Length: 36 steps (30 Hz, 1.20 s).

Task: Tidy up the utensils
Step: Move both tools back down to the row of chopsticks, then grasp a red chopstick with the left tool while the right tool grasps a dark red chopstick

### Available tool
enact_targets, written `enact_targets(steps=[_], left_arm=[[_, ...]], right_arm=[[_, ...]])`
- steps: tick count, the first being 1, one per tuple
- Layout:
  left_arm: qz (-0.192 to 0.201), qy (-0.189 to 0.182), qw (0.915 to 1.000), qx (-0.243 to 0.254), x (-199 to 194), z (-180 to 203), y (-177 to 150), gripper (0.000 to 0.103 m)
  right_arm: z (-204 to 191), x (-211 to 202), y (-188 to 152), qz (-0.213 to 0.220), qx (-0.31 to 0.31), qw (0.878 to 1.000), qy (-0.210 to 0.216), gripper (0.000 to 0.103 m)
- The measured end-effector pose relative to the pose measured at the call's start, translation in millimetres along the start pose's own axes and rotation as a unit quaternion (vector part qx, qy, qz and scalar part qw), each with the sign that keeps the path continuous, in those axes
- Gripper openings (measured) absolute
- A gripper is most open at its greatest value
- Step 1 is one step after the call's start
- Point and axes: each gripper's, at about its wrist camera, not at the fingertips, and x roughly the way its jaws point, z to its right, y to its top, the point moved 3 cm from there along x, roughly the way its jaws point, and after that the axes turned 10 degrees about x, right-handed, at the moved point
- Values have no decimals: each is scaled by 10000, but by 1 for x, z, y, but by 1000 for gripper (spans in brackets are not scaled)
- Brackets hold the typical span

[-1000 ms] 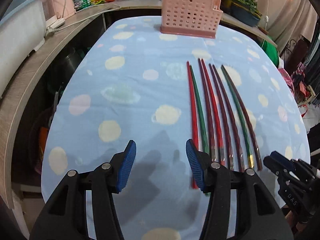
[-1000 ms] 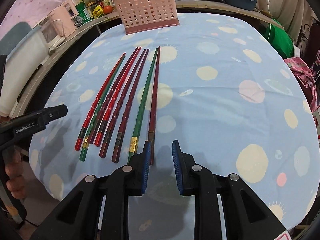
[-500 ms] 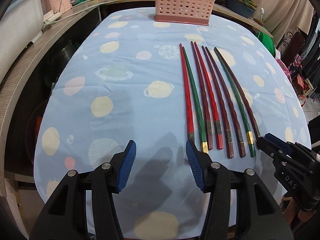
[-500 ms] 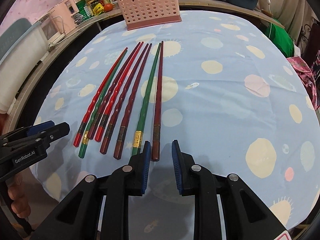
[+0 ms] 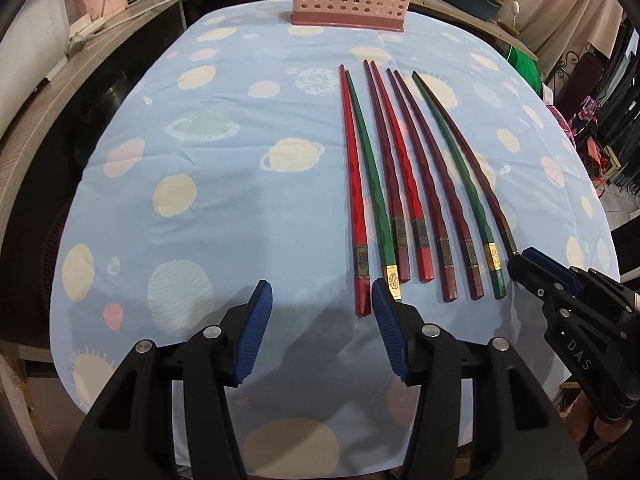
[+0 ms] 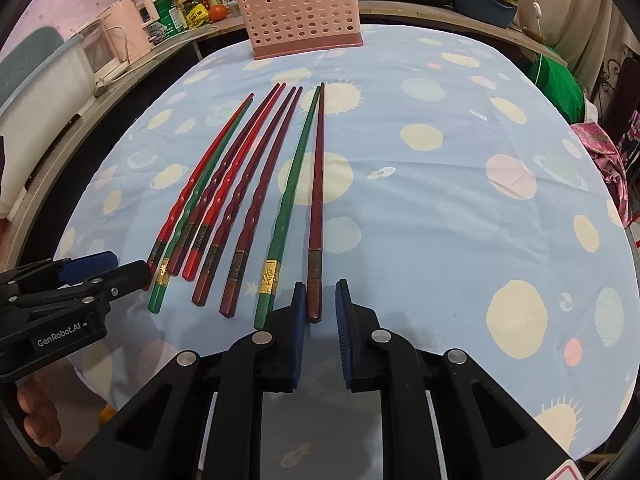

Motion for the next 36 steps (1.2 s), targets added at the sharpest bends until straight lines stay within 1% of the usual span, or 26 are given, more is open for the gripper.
enact_targets(steps=[7, 13, 18, 19, 21, 23, 24, 30, 36], left_arm=[[9, 74, 10000, 24, 3, 1, 0, 48], [51, 185, 9998, 67, 2, 1, 1, 32], [66, 159, 9998, 31, 2, -2, 2, 11], [67, 149, 9999, 24, 3, -3, 2, 10], [71, 128, 9999, 25, 3, -3, 2, 8], [74, 106, 9999, 34, 2, -2, 2, 8], [72, 97, 9999, 38, 2, -2, 2, 8], [112, 70, 9999, -59, -5, -4, 3, 7], [286, 73, 9995, -150, -24, -9, 11, 7]], right_arm=[[0, 0, 0, 16, -15, 10000, -13, 14], [-1, 0, 0, 38, -28, 10000, -24, 14], [-1, 0, 1, 58, -55, 10000, -47, 14], [-1, 0, 1, 65, -63, 9999, -55, 14], [-2, 0, 0, 76, -75, 9999, -71, 14], [-2, 1, 0, 82, -74, 9999, -79, 8], [-1, 1, 0, 71, -60, 9999, -61, 8], [0, -2, 0, 67, -8, 10000, -22, 8], [1, -18, 6, 265, 64, 9996, 40, 7]])
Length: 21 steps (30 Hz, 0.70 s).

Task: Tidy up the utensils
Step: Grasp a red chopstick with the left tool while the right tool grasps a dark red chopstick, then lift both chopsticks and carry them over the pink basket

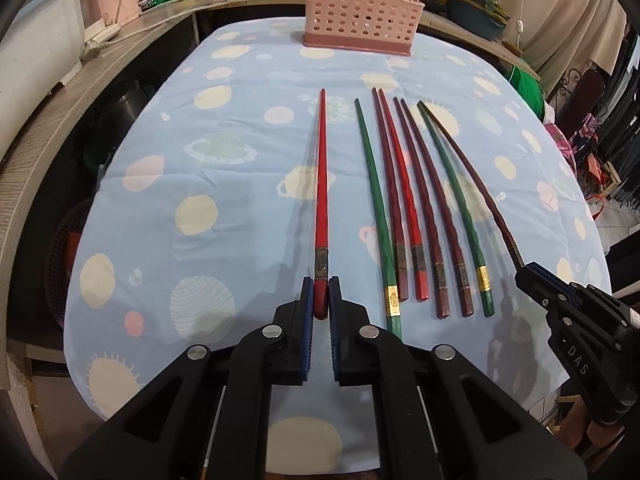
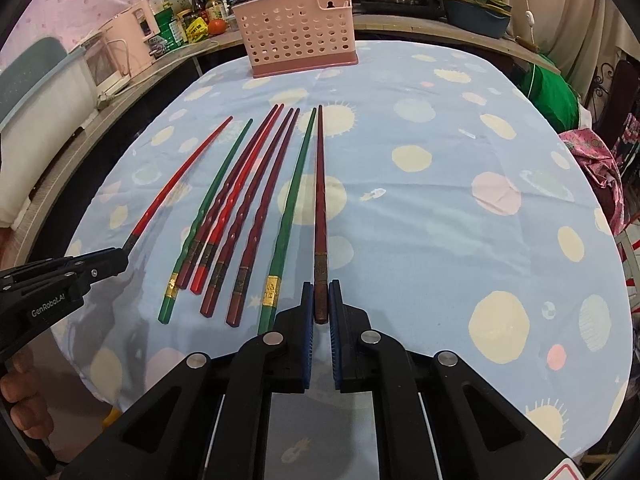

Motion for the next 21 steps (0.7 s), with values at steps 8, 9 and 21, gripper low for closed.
enact_targets(steps=[8, 9, 21], left_arm=[[573, -9, 9983, -115, -46, -9, 32, 7], [648, -8, 9978, -125, -51, -10, 37, 7], [1620, 160, 9866, -108, -113, -19, 106, 7]], right_arm=[[3, -45, 37, 563, 165, 9980, 229, 7], [4, -53, 44, 660, 184, 9973, 251, 7], [18, -113, 122, 1598, 501, 9847, 485, 7]])
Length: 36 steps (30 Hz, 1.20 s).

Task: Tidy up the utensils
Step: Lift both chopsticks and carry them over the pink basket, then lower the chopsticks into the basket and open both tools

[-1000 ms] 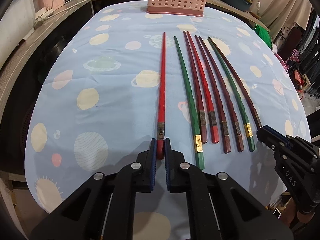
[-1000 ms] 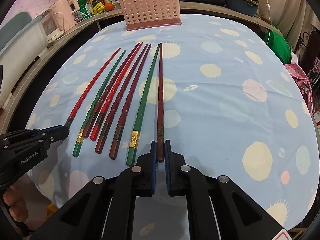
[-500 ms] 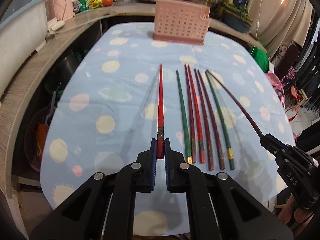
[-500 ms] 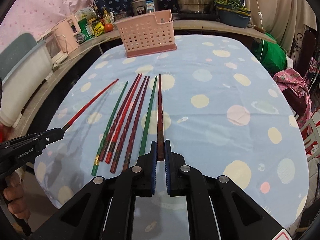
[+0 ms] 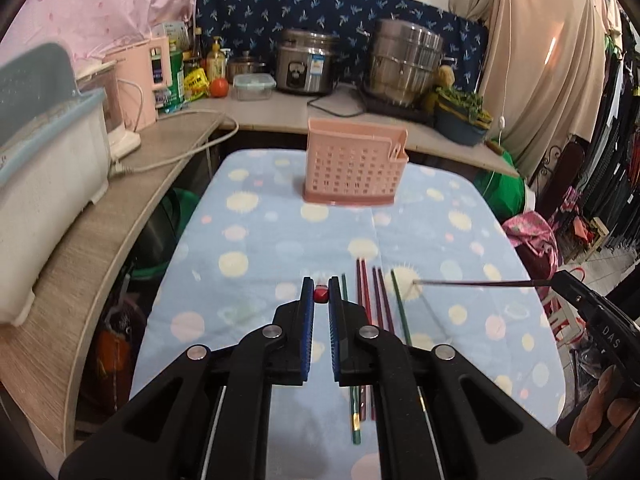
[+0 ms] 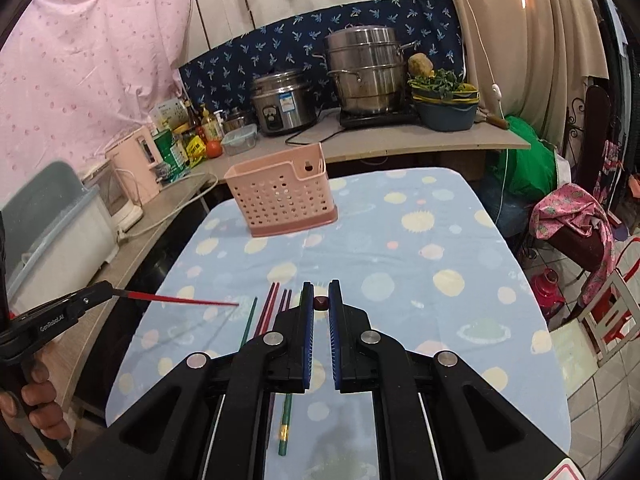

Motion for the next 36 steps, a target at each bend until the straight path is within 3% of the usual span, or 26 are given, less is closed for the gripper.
enact_targets(steps=[12, 24, 30, 36], left_arm=[[461, -115, 9988, -129, 2, -13, 77, 7], [1539, 108, 9879, -181, 2, -27, 205, 7], [1916, 309, 9809, -124, 27, -32, 264, 7], [1834, 389, 9821, -196, 72, -42, 283, 7]], right_arm=[[-9, 12, 67, 443, 141, 9986, 252, 7], [-51, 48, 181, 1195, 331, 9888, 828, 7], [-77, 80, 240, 1532, 402, 9822, 1005, 7], [-89, 132, 265, 1487, 426, 9831, 975, 7]])
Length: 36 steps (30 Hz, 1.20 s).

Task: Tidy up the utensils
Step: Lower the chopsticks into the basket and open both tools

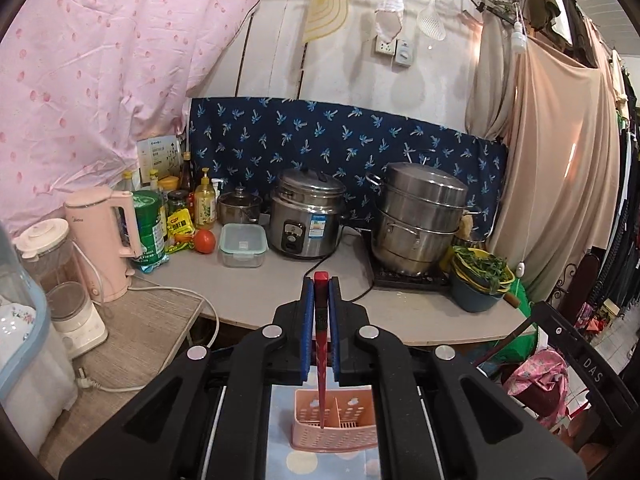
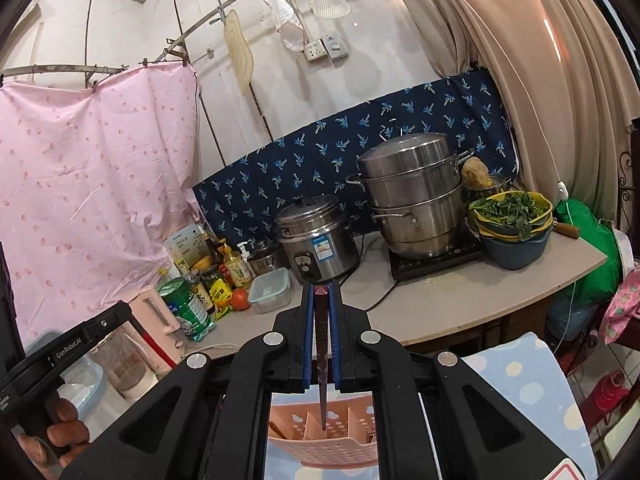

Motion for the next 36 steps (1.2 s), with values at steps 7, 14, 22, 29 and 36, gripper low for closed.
enact_targets(steps=[7, 14, 22, 29, 36], left_arm=[[-494, -19, 9988, -68, 51, -9, -32, 7], [-778, -79, 9969, -95, 71, -10, -59, 7], [-743, -44, 9972, -97, 62, -9, -63, 29], [-805, 28, 9967, 116, 36, 1, -68, 38], [-958, 132, 9950, 261, -2, 10, -92, 57]], right_arm=[[19, 49, -39, -498, -86, 9984, -259, 7], [36, 69, -64, -830, -39, 9958, -390, 8], [34, 58, -68, -814, -174, 9956, -428, 20], [30, 27, -72, -865, -173, 9954, -367, 26], [28, -19, -100, -1099, -346, 9923, -455, 38]])
